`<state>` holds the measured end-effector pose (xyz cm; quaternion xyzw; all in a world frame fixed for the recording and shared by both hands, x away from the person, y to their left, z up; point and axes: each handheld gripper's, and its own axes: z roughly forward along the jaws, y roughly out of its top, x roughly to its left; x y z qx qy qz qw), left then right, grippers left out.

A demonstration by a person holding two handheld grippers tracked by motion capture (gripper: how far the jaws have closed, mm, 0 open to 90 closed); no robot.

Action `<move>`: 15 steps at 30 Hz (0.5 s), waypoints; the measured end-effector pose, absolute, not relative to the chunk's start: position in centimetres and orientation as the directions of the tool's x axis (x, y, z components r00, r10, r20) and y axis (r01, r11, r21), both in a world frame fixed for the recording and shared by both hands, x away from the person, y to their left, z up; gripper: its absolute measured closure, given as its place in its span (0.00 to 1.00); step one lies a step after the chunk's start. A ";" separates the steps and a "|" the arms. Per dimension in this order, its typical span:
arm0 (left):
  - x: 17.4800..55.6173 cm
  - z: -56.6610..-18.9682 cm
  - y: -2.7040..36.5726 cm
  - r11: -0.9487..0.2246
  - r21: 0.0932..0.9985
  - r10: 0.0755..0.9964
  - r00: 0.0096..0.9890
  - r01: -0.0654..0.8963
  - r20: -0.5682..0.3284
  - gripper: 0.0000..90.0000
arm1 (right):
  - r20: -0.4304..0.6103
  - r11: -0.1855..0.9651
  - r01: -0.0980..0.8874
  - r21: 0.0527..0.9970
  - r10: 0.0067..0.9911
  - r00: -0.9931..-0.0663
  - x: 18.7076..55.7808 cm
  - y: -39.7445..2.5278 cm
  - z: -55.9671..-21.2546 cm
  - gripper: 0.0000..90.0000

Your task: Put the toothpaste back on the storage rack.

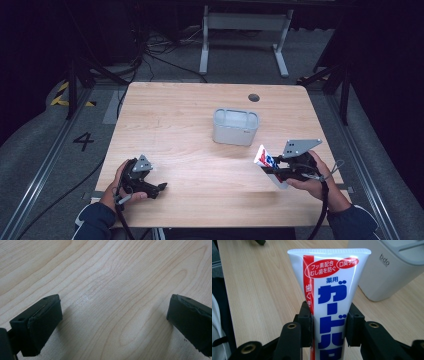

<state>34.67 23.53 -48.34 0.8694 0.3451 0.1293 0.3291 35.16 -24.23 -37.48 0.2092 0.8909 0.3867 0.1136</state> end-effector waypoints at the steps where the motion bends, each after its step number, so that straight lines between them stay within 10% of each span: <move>1: 34.7 -48.3 23.5 -0.545 0.662 0.685 0.728 0.515 -0.002 0.01 | -0.042 0.606 0.281 0.744 0.463 -0.885 35.2 -24.3 -37.4 0.72; 15: 34.7 -48.3 23.5 -0.544 0.662 0.686 0.728 0.515 -0.003 0.01 | -0.066 0.555 0.239 0.796 0.473 -0.878 35.8 -23.9 -35.2 0.72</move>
